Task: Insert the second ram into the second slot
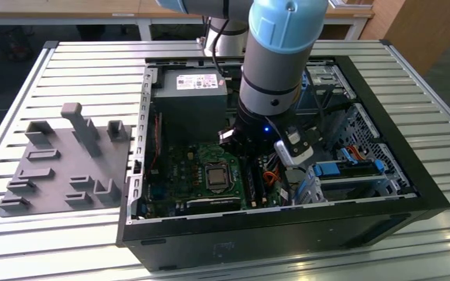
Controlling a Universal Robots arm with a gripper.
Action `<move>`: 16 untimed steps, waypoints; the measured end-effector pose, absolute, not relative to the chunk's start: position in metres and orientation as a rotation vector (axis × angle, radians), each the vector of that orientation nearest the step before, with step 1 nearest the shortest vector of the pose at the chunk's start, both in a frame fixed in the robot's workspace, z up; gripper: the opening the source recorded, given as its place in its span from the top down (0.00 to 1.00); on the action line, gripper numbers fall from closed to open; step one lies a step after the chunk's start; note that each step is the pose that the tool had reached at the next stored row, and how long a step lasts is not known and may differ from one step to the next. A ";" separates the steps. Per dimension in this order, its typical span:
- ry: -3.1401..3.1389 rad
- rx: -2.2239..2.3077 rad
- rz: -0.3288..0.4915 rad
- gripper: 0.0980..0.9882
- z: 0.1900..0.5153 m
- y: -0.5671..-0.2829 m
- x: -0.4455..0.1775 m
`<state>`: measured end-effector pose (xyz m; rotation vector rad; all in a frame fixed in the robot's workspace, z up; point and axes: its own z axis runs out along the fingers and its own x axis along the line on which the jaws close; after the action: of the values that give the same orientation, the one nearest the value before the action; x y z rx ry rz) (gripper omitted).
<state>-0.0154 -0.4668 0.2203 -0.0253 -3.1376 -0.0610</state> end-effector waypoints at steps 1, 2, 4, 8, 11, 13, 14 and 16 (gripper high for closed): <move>-3.138 -0.025 -0.061 0.96 0.220 -0.467 -0.015; -3.138 -0.025 -0.061 0.96 0.219 -0.467 -0.015; -3.138 -0.025 -0.061 0.96 0.218 -0.467 -0.015; -3.138 -0.025 -0.061 0.96 0.218 -0.467 -0.015; -3.138 -0.025 -0.060 0.96 0.218 -0.467 -0.015; -3.138 -0.025 -0.060 0.95 0.218 -0.467 -0.015; -3.138 -0.025 -0.060 0.88 0.218 -0.467 -0.015; -3.138 -0.025 -0.060 0.88 0.218 -0.467 -0.015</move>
<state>-0.0154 -0.4668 0.2181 -0.0254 -3.1375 -0.0601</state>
